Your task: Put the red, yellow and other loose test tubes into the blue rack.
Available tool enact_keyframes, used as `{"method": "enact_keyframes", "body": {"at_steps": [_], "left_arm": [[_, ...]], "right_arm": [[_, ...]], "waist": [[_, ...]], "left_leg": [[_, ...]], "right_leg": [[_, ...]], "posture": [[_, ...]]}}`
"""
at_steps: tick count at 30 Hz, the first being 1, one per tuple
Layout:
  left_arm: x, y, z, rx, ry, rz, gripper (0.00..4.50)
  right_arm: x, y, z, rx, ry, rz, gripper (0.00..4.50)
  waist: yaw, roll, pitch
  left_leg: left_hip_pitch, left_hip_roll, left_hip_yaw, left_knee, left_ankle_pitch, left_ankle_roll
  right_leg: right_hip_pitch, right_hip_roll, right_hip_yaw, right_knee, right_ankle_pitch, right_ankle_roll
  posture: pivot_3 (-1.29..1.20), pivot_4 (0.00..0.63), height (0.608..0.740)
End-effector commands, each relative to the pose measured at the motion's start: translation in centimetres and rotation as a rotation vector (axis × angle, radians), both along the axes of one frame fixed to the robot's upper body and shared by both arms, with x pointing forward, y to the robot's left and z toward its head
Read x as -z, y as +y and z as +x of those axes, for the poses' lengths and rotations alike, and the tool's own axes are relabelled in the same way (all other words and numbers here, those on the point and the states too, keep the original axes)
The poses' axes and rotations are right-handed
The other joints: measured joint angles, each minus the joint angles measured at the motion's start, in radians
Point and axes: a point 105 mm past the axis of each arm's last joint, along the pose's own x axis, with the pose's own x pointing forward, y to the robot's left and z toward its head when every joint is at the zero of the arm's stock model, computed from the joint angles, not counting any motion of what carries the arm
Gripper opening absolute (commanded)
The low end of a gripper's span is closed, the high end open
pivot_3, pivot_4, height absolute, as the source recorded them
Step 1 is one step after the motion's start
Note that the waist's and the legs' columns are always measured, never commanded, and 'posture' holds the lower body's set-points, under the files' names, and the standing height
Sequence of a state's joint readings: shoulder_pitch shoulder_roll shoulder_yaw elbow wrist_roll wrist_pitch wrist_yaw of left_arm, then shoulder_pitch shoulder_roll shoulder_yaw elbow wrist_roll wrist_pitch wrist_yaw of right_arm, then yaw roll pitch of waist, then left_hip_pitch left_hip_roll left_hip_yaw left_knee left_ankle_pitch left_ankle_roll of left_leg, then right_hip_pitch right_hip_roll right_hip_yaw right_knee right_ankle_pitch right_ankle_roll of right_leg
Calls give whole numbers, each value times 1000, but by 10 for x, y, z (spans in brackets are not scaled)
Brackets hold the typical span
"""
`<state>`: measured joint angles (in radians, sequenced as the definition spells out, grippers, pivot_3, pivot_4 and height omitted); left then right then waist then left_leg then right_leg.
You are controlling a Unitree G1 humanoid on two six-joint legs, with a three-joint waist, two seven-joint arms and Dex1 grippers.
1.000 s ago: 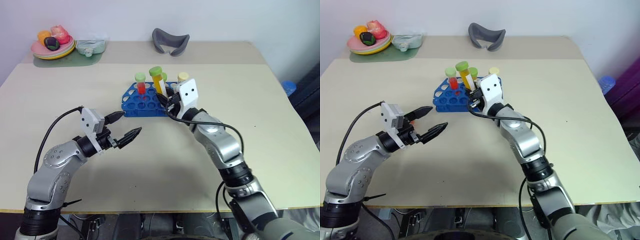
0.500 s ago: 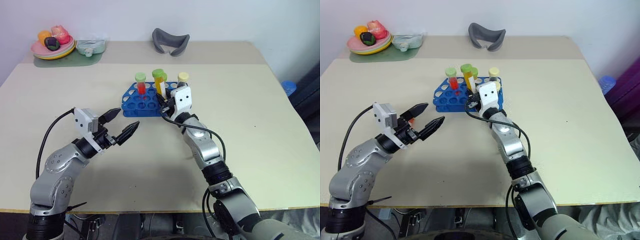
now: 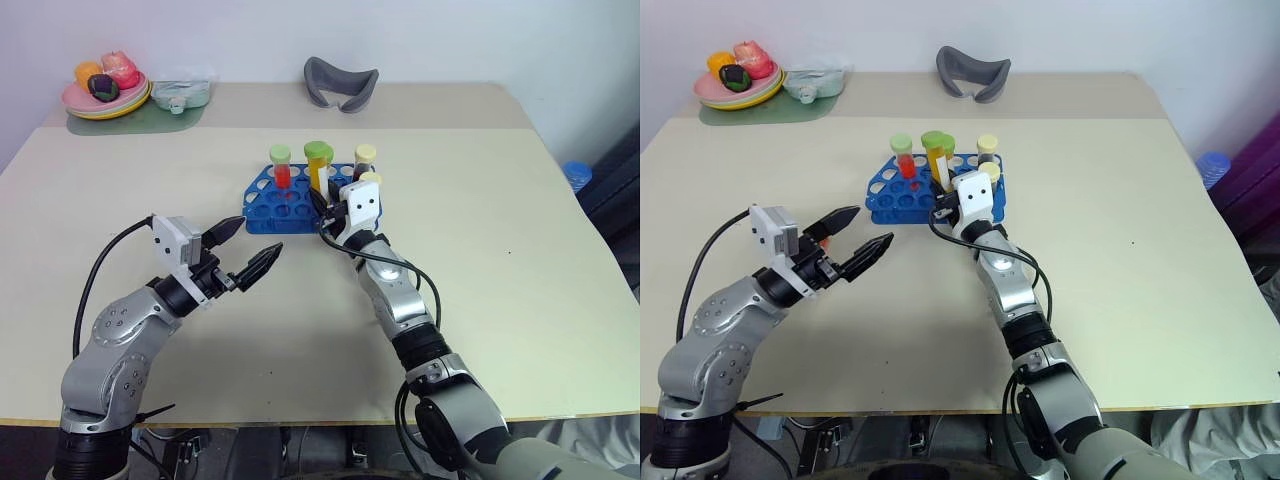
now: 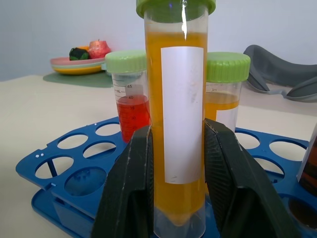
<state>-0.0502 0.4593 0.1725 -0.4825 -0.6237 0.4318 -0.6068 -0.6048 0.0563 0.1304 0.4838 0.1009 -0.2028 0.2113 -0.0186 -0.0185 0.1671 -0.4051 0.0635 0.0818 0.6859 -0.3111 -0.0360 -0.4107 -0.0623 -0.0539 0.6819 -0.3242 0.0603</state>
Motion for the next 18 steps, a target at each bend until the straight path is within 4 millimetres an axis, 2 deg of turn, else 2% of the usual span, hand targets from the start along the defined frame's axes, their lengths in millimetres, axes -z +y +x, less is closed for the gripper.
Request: {"method": "enact_keyframes", "body": {"at_steps": [1, 12, 17, 18], "left_arm": [[-10, -6, -4, 26, -40, -12, 4500], [-7, -5, -5, 29, -36, -15, 4500], [-4, -3, -5, 32, -34, -16, 4500], [-4, -3, -6, 33, -34, -16, 4500]], "right_arm": [[-11, 0, -1, 4, -52, 37, 787], [6, -2, -10, -14, -39, 53, 787], [7, 0, -10, -25, -29, 58, 787], [7, 0, -11, -33, -31, 59, 1286]], "waist": [[0, 0, 0], [1, 0, 0], [1, 0, 0], [1, 0, 0]], "left_leg": [[0, 0, 0, 0, 0, 0], [0, 0, 0, 0, 0, 0], [1, 0, 0, 0, 0, 0], [1, 0, 0, 0, 0, 0]], "right_leg": [[0, 0, 0, 0, 0, 0], [1, 0, 0, 0, 0, 0], [1, 0, 0, 0, 0, 0], [1, 0, 0, 0, 0, 0]], "posture": [[0, 150, 735], [0, 150, 735], [0, 150, 735], [0, 150, 735]]}}
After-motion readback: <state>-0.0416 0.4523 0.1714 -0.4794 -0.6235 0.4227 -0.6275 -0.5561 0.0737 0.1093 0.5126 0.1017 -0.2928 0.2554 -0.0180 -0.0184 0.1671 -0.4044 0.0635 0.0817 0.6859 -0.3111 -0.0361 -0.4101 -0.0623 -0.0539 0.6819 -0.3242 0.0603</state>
